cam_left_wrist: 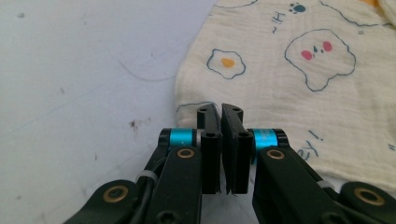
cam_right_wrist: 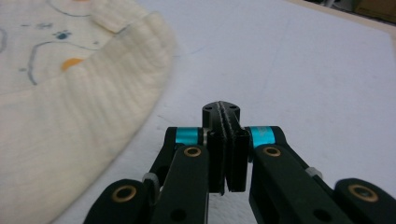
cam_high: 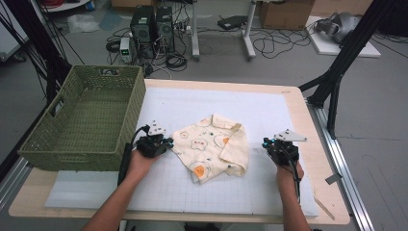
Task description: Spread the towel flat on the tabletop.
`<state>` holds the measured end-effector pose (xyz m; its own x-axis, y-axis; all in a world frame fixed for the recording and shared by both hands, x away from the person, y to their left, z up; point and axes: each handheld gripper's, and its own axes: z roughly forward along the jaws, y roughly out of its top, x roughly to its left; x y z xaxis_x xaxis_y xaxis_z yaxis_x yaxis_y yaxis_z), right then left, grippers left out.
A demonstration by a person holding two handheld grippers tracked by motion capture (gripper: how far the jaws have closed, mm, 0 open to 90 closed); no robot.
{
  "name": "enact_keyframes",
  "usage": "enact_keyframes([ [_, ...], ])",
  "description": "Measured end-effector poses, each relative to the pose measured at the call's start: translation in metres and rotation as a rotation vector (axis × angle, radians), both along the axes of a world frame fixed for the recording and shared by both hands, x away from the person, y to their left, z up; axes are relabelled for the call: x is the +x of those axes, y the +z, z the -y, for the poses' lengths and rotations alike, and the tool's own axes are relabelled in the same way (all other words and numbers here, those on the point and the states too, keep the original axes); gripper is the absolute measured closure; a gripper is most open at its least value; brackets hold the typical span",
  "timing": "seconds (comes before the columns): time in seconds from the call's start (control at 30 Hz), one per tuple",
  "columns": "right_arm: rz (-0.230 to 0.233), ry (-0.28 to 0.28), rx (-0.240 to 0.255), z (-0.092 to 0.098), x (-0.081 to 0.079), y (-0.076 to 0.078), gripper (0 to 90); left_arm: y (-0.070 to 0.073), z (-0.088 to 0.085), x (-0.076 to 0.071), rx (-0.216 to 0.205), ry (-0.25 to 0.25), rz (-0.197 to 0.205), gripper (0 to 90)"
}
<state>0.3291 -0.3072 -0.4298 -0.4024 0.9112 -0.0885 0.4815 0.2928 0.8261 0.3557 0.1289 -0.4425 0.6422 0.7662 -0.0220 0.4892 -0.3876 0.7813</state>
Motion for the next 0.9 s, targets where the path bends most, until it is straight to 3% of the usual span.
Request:
enact_keyframes([
  [0.07, 0.002, -0.032, -0.001, 0.007, 0.0, 0.0, 89.3, 0.001, -0.003, -0.007, -0.018, 0.011, 0.009, 85.8],
  [0.2, -0.006, -0.089, 0.004, 0.015, 0.002, -0.002, 88.8, -0.003, -0.008, -0.02, -0.014, -0.004, 0.005, 85.8],
  [0.27, -0.009, -0.095, 0.059, 0.017, 0.001, -0.001, 81.9, -0.004, -0.01, -0.022, -0.026, 0.0, 0.007, 85.8],
  [0.3, -0.006, -0.063, 0.083, 0.015, 0.0, 0.0, 78.0, -0.003, -0.011, -0.023, -0.032, 0.005, 0.008, 85.8],
  [0.37, 0.01, 0.015, 0.052, 0.0, -0.004, 0.003, 71.9, -0.003, -0.012, -0.022, -0.037, 0.005, 0.013, 85.7],
  [0.43, 0.016, 0.079, 0.057, -0.015, -0.007, 0.003, 64.8, -0.003, -0.012, -0.023, -0.035, 0.004, 0.014, 85.7],
  [0.5, -0.011, 0.129, 0.108, -0.028, -0.007, 0.0, 51.7, -0.003, -0.013, -0.023, -0.033, 0.001, 0.015, 85.7],
  [0.6, -0.051, 0.212, 0.17, -0.05, -0.006, -0.008, 44.0, -0.004, -0.013, -0.023, -0.036, 0.01, 0.015, 85.5],
  [0.73, -0.085, 0.341, 0.133, -0.082, -0.01, -0.013, 47.2, -0.005, -0.013, -0.023, -0.04, 0.013, 0.018, 85.5],
  [0.77, -0.085, 0.341, 0.133, -0.082, -0.01, -0.013, 47.2, -0.005, -0.013, -0.023, -0.04, 0.014, 0.019, 85.5],
  [0.8, -0.128, 0.384, 0.081, -0.096, -0.011, -0.019, 55.1, -0.005, -0.013, -0.023, -0.039, 0.014, 0.018, 85.5],
  [0.83, -0.128, 0.384, 0.081, -0.096, -0.011, -0.019, 55.1, -0.006, -0.013, -0.023, -0.037, 0.014, 0.017, 85.5],
  [0.87, -0.147, 0.402, 0.032, -0.102, -0.011, -0.021, 56.5, -0.006, -0.013, -0.023, -0.038, 0.014, 0.017, 85.5],
  [0.9, -0.131, 0.411, 0.011, -0.104, -0.012, -0.021, 64.6, -0.006, -0.013, -0.023, -0.043, 0.016, 0.018, 85.5],
])
